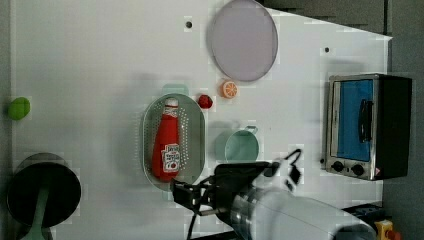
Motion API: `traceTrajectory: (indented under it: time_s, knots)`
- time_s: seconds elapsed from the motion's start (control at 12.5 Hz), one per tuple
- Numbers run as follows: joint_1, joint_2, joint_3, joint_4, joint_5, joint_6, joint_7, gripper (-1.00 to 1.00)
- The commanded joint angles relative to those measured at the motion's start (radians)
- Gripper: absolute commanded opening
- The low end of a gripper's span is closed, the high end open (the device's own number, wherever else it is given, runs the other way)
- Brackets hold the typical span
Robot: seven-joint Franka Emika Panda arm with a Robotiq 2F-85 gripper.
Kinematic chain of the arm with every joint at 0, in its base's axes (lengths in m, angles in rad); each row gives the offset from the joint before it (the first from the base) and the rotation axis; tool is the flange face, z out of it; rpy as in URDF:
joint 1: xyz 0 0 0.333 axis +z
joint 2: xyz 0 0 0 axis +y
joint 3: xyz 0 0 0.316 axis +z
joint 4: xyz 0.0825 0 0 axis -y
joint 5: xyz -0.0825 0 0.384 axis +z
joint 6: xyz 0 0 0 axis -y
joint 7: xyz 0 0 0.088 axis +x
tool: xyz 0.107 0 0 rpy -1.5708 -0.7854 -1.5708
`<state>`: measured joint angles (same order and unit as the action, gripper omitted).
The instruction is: Pick ketchup from strainer and place it on the table
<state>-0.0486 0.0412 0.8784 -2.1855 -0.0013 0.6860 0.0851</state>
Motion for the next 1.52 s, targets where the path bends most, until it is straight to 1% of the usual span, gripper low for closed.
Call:
traceTrajectory:
  time_s: [0.08, 0.24, 0.4, 0.8, 1.12, 1.44, 1.52]
  knots:
    - [-0.037, 0.095, -0.037, -0.09, -0.1, 0.128, 0.039, 1.0]
    - [-0.038, 0.162, -0.04, -0.119, -0.162, 0.22, 0.04, 1.0]
    - [-0.037, 0.237, -0.05, -0.12, -0.207, 0.275, 0.041, 1.0]
    - [-0.033, 0.402, -0.089, -0.106, -0.348, 0.365, 0.081, 1.0]
    - [-0.005, 0.518, -0.129, -0.06, -0.464, 0.385, 0.183, 1.0]
    - [0.035, 0.603, -0.177, -0.004, -0.508, 0.384, 0.23, 1.0]
    - [0.04, 0.605, -0.183, -0.004, -0.513, 0.382, 0.232, 0.91]
